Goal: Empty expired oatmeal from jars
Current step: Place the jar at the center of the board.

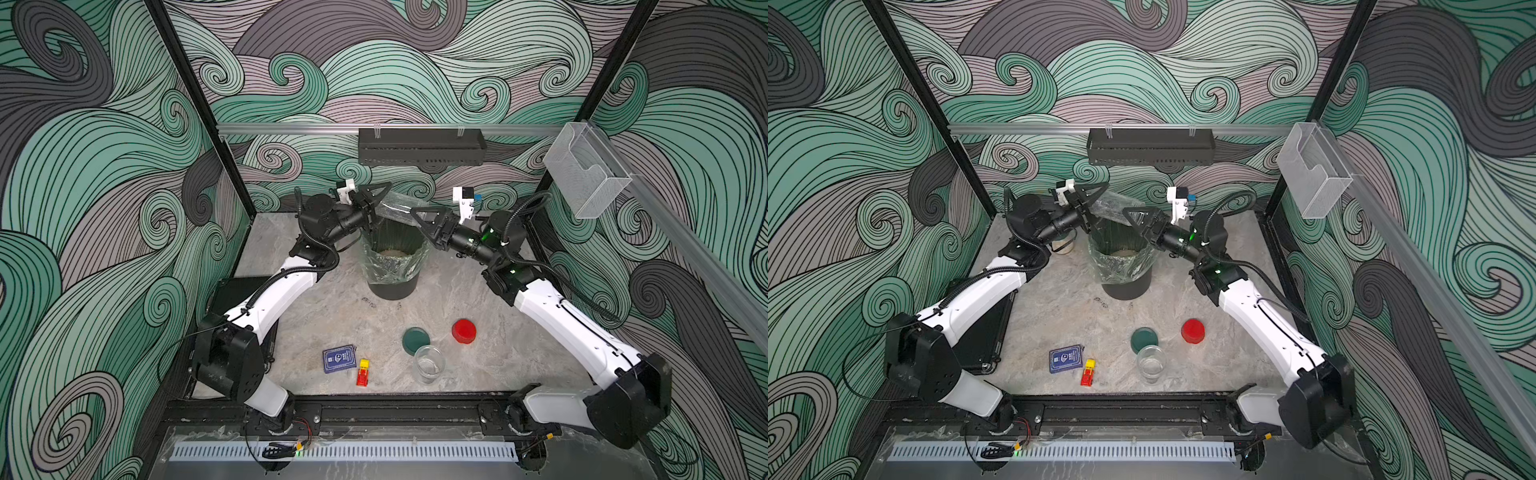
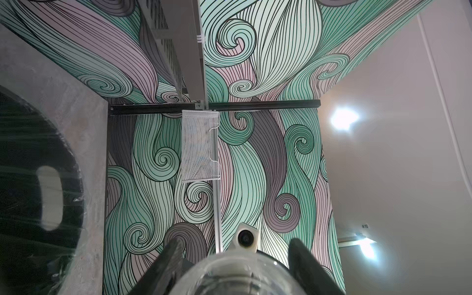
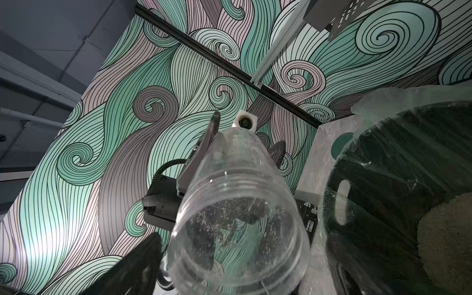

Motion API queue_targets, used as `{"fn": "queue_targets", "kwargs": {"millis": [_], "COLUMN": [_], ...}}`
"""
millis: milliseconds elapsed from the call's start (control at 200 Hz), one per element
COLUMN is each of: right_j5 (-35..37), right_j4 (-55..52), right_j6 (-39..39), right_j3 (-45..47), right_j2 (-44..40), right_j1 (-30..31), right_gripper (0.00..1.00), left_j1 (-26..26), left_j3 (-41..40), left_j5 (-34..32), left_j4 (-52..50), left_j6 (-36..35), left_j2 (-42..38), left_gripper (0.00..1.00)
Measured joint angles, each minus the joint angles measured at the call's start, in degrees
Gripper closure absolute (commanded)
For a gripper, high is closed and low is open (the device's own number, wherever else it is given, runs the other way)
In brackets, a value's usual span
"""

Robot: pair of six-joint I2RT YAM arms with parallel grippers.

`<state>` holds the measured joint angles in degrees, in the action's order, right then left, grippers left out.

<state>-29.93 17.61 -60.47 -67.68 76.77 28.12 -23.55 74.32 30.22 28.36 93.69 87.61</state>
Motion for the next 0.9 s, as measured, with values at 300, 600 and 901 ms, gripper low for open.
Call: {"fn": "queue_targets", "kwargs": {"millis": [300,600,901], "right_j5": [1.99,3.15,2.95], "right_j4": [0.55,1.88,2.4], "right_j6": [1.51,1.9,2.34], "right_j3": [-2.49,-3.63,-3.98], "right_j2": [2.12,3.67,3.72], "right_j1": [1.68,1.84,1.97], "right_gripper": [0.25,0.24,0.44], "left_j1": [-0.22,-0.26,-0.24], "left_j3": [-0.48,-0.72,-1.01], "left_j5": [0.26,0.39,0.2], "left_j4": [0.11,-1.18,-2.97], "left_j6": [0.26,-0.33,-2.12], "left_j2": [-0.7,-1.92,-3.02], "left_gripper": [1.0,1.0,0.38]}}
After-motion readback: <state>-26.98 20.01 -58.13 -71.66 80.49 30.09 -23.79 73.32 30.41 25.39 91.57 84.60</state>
